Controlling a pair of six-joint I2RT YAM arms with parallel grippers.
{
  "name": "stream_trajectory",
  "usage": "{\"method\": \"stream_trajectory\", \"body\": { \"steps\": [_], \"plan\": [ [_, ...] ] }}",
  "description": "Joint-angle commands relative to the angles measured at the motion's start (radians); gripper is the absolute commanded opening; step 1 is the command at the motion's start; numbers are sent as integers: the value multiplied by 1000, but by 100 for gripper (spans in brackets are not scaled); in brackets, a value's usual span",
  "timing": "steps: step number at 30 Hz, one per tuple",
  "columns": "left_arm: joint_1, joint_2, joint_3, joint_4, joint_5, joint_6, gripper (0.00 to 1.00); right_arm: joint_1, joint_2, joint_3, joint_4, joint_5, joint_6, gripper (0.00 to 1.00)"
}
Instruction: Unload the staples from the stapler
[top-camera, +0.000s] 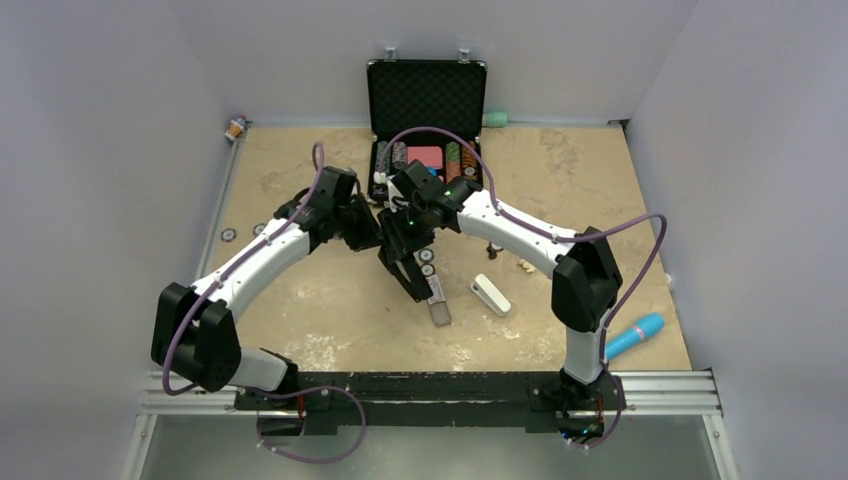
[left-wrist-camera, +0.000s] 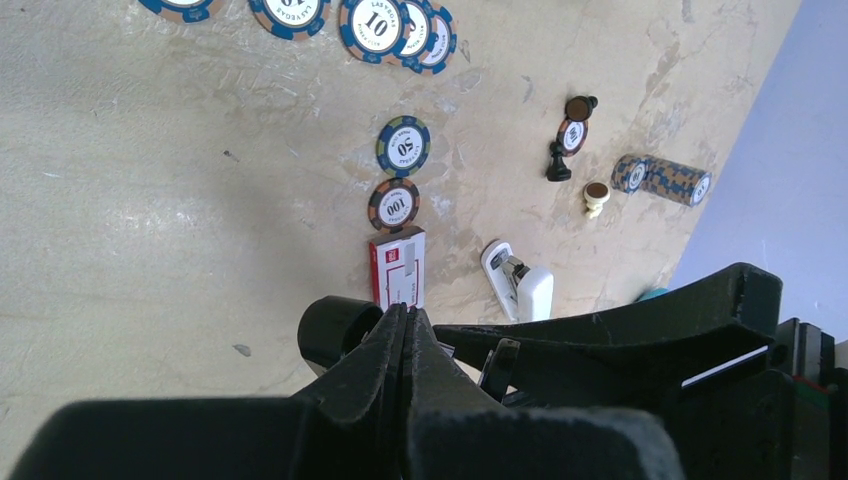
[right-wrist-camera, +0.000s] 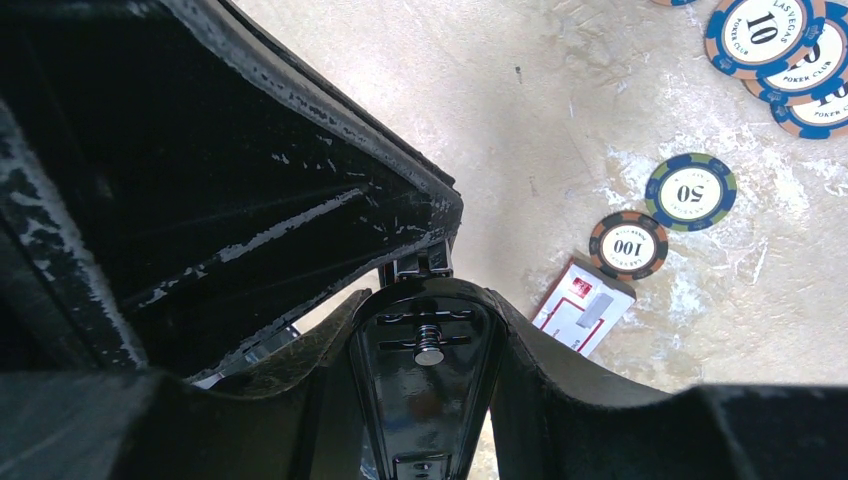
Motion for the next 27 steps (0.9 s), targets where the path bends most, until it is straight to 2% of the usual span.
{"method": "stream_trajectory", "body": {
  "steps": [1,23,27],
  "plan": [
    [4,-4,-16,14,19,14,0,-5,-23,60,27,-6,14,0],
    [4,-53,-76,-5,6,41,0,-11,-57,31,71,-27,21,0],
    [4,-53,-143,-40,30,44,0,-36,-65,78,84,-46,42,0]
  ]
}}
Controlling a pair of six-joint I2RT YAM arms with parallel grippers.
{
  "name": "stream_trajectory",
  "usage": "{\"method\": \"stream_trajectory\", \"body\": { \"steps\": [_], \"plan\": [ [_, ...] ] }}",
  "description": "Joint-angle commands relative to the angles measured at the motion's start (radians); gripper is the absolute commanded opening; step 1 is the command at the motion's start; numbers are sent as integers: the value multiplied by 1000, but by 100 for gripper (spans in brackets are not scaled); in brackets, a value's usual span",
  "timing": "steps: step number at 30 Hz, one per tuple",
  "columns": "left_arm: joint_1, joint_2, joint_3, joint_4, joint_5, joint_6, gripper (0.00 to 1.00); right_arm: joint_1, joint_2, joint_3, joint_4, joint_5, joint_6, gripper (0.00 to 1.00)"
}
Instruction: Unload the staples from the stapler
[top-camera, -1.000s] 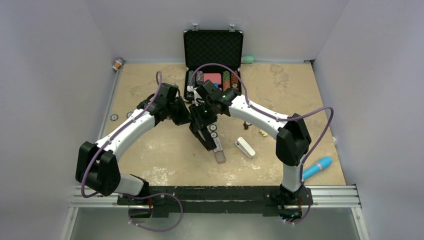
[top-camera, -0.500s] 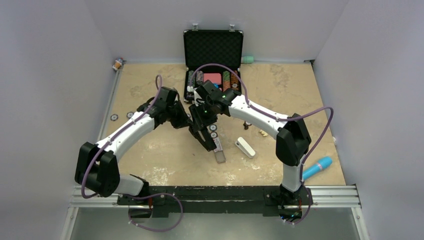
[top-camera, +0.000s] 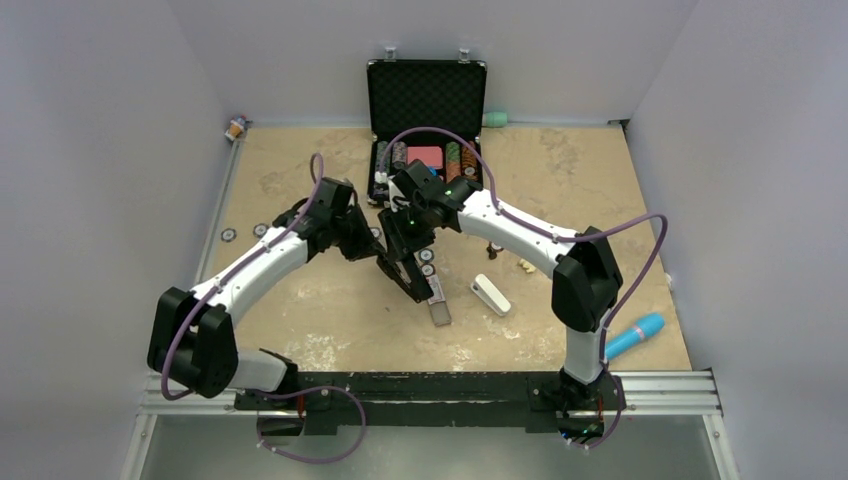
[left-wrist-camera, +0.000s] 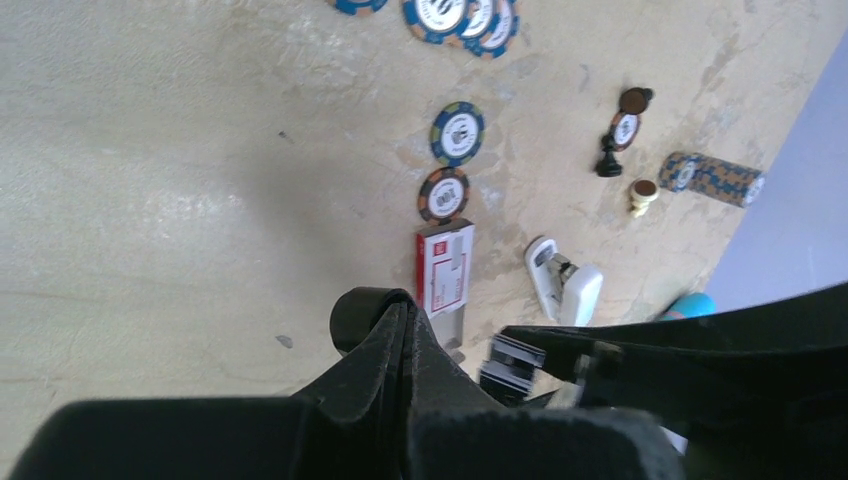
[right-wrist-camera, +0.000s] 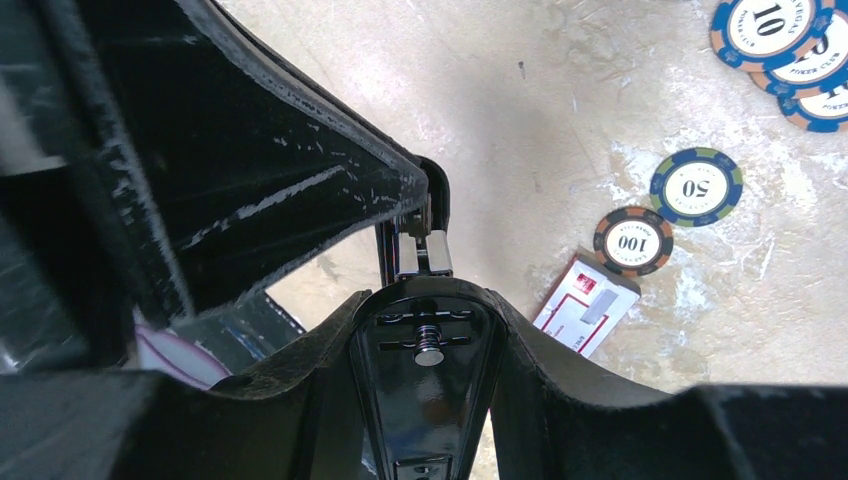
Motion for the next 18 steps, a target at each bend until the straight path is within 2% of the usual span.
{"method": "stream_trajectory", "body": {
  "steps": [1,5,9,12,18],
  "plan": [
    [-1,-33,-104,-57,50,20,0,-49,-68,108,96,-50,49,0],
    [-4,-142,-274,-41,93,-9,0,-130,-58,292,108,-54,109,0],
    [-4,-298,-360,-67,74,-47,0,-162,-5,410,70,-91,123,0],
    [-2,-369,-360,-105,33,-52,0,-162,6,377,57,-132,120,0],
    [-2,-381,-323,-146,13,-42,0,-163,-51,242,107,-154,138,0]
  ]
}}
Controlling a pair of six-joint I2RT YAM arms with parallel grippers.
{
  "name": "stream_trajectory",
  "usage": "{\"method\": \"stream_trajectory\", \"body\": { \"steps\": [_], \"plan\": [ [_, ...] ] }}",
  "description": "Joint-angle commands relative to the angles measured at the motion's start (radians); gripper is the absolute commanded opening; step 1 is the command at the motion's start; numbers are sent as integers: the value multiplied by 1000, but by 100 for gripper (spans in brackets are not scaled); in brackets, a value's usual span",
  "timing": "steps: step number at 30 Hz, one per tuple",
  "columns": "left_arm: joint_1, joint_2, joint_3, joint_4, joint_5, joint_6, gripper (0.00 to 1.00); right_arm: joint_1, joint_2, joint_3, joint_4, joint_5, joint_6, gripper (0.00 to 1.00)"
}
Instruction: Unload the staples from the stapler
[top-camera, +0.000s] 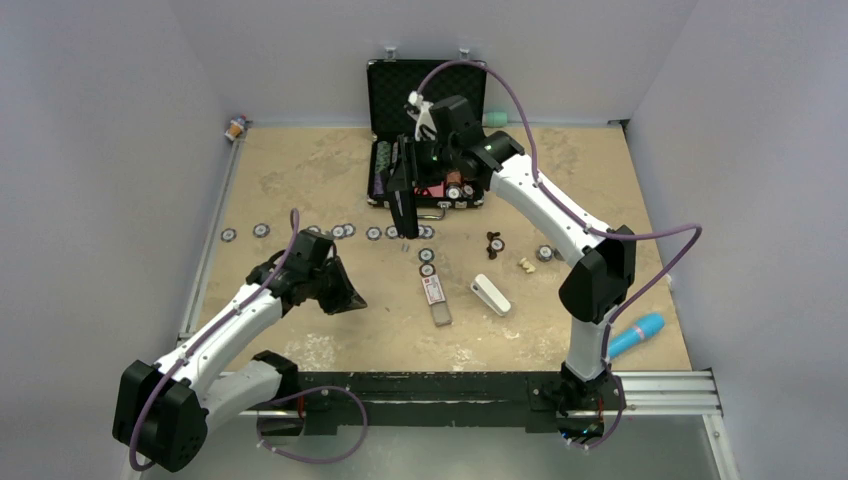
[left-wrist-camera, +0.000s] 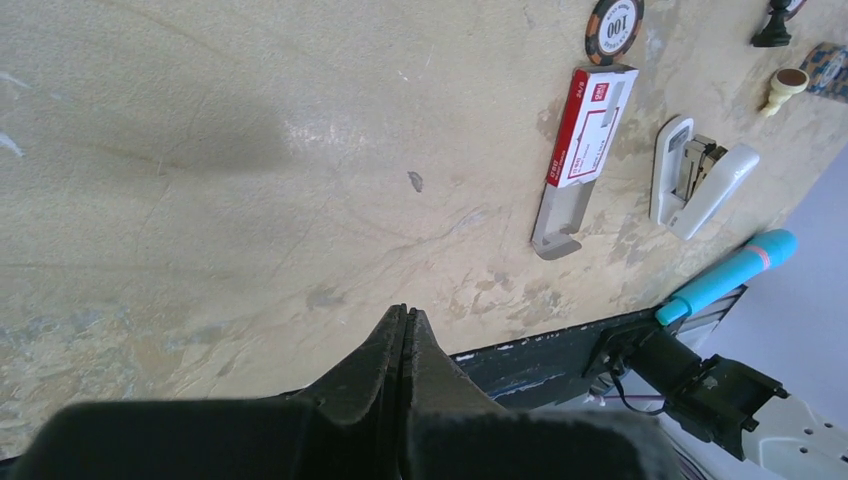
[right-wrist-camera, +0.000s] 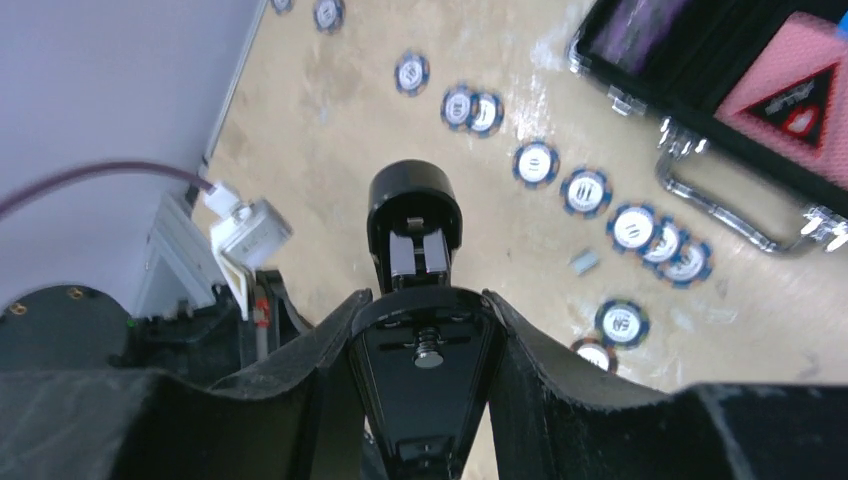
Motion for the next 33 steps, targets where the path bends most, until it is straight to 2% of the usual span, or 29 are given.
{"method": "stream_trajectory", "body": {
  "steps": [1,11,18,21,23,25,28,31,33],
  "plan": [
    [1,-12,49,-32,-32,-11,0,18,-48,-56,24,-65,32,0],
    [1,-45,227,-143,-110,101,1,18,-86,-118,44,-91,29,0],
    [1,-24,414,-187,-148,217,29,19,-140,-228,111,-183,12,0],
    [3,1,494,-204,-166,271,48,19,-160,-258,133,-224,12,0],
    [4,10,525,-205,-179,296,68,19,-163,-260,136,-236,11,0],
    [8,17,543,-195,-184,310,75,20,-162,-251,131,-247,5,0],
    [17,52,579,-192,-177,293,72,20,-160,-239,118,-257,-9,0],
    [18,86,619,-134,-120,252,48,21,-148,-231,99,-285,-27,0],
    [19,87,620,-57,-79,220,38,24,-140,-220,87,-303,-38,0]
  ]
}}
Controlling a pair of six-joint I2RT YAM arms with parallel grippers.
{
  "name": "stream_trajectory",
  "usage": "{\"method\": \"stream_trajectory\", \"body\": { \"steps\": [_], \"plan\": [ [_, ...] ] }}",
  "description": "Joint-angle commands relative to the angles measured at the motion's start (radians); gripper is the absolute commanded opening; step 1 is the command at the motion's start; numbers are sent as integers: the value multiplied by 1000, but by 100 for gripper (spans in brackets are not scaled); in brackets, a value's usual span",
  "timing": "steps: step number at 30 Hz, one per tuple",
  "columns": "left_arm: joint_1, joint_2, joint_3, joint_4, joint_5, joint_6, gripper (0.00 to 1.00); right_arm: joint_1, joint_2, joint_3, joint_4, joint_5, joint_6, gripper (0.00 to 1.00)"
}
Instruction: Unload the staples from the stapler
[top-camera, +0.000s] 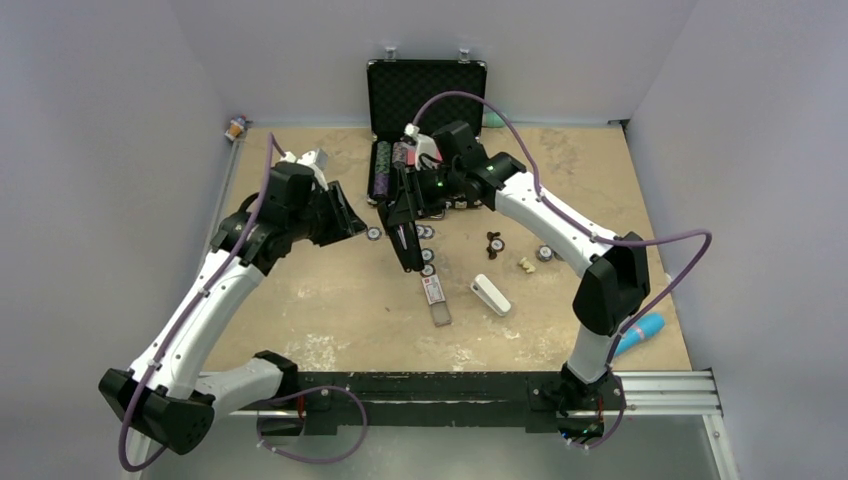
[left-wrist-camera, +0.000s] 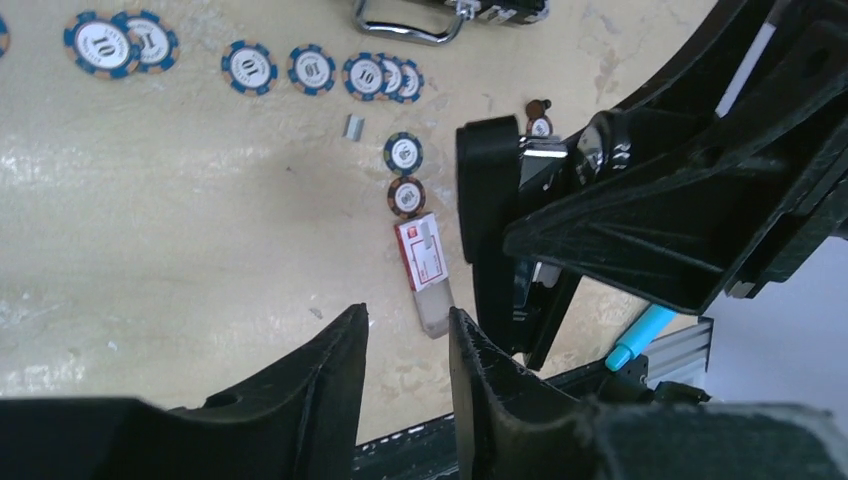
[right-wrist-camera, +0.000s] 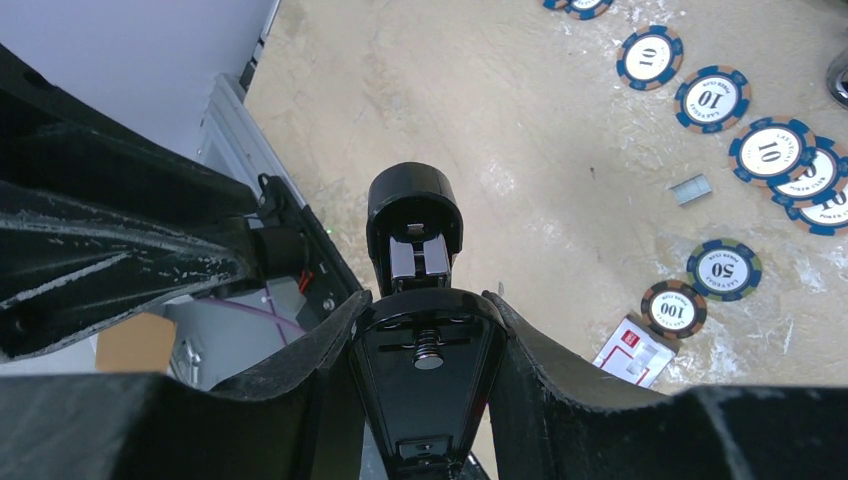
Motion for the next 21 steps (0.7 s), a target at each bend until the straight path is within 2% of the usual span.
{"method": "stream_trajectory", "body": {
  "steps": [1,10,13,21],
  "plan": [
    [6,16,53,144,78,-44,36,11,-37,62,25,-99,-32,0],
    [4,114,116,226,153,-64,32,56,-20,122,-17,-87,-70,0],
    [5,141,139,207,148,-59,31,57,-16,133,-26,-83,-71,0],
    [5,123,73,185,103,-54,27,57,-22,159,-22,-85,-64,0]
  ]
}}
